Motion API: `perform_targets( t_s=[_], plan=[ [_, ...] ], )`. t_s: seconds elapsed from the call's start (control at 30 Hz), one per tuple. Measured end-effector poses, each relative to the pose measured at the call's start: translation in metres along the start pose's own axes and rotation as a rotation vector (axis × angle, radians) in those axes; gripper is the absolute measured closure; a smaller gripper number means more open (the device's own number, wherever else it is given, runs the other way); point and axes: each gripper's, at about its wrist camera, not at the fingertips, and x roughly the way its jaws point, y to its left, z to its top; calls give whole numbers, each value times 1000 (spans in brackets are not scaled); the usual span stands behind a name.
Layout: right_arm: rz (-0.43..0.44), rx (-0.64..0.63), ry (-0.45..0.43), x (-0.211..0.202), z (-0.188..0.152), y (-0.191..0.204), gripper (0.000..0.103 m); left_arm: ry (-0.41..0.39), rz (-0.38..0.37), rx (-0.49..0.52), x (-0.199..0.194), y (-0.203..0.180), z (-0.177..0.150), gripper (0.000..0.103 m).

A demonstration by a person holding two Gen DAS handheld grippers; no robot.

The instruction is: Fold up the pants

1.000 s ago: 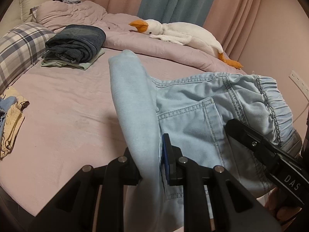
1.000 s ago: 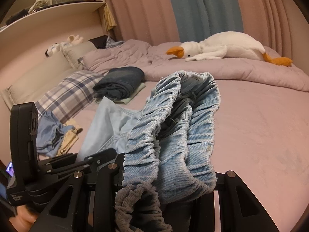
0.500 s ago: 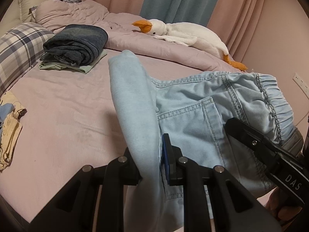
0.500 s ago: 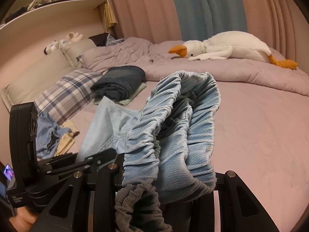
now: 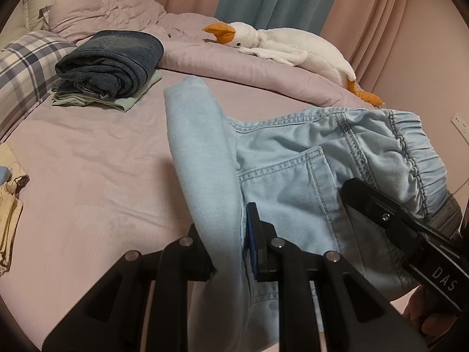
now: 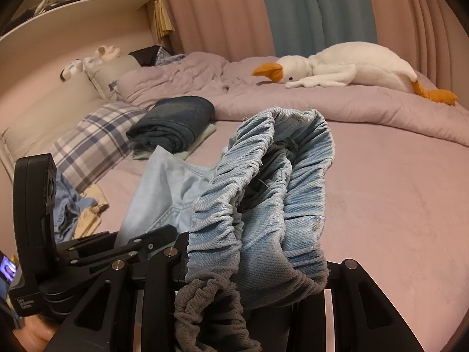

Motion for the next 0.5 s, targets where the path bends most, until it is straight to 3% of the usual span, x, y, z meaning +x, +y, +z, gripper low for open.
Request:
perform_targets(
  t_s=[0.5],
  plan=[
    [-4, 12, 3, 23, 9, -7, 64, 10, 21, 17, 29, 3, 14, 85]
  ],
)
